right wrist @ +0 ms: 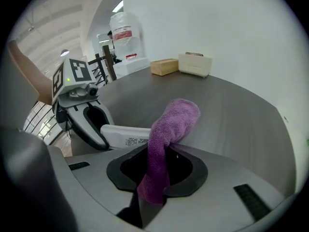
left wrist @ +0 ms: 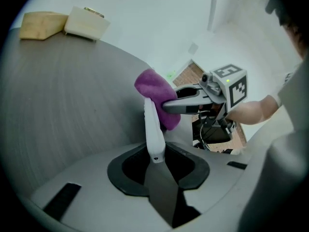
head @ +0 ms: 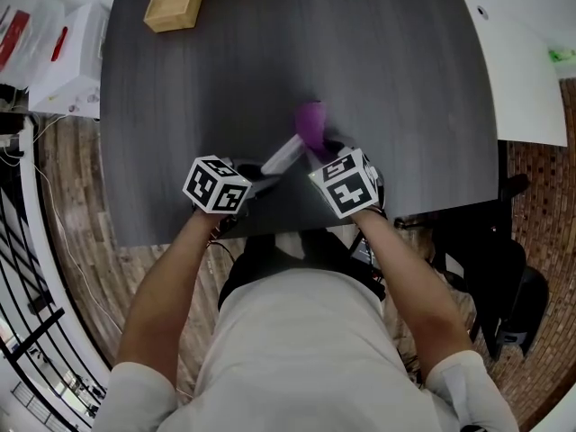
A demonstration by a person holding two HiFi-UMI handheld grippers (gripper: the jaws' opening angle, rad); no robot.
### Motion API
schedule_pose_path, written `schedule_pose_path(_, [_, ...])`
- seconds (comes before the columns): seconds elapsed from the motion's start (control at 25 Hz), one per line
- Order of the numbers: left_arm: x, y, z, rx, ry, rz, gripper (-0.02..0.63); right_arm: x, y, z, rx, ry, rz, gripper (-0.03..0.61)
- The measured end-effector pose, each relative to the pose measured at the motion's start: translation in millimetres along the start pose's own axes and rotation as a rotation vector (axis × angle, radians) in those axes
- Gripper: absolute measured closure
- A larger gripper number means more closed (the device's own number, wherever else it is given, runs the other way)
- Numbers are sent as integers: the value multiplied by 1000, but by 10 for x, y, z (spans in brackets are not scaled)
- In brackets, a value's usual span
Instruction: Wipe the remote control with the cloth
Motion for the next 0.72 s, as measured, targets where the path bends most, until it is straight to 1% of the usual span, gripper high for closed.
schedule_pose_path(0.08, [-2,4,13,14,28,3,522,-85,62,42,-18,5,-24,488])
schedule_pose_path(0.16, [-2,4,21,20,41,11,522,-210,131,223,-86,48,-57,488])
schedule_pose_path(0.2, [0,1,21,19,40,16,522,-266,149,369,-139,89,-65,488])
schedule_pose_path(0.28, [4,-15,12,9,32,30,522,-317,132,683,-242,197,-48,489])
schedule_pose_path(0.36, [16,-44,-8,-14,6,57,522,-277,51,877,-298,275,-1,489])
schedule_pose_path(0.4, [28,-61,-18,-33,-17,80,522,-236,1,905,-310,283,23,489])
schedule_pose_path(0.44, [42,-76,-26,-53,-41,105,522,-197,-40,894,-317,271,42,489])
schedule_pose_path(0.52, [62,-93,-31,-77,-68,133,522,-154,-76,816,-319,217,57,489])
schedule_pose_path(0.72, [56,-79,-4,-60,-41,122,522,-169,-82,484,-222,148,49,489])
Point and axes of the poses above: the fingertips, and each gripper's own axes: y backward along the fingers, z to its left, x out of its underside, the point moved 6 cm from there along y, backward along the fingers, and after that the axes turned 5 degrees about -y, right-handed, at the moved point
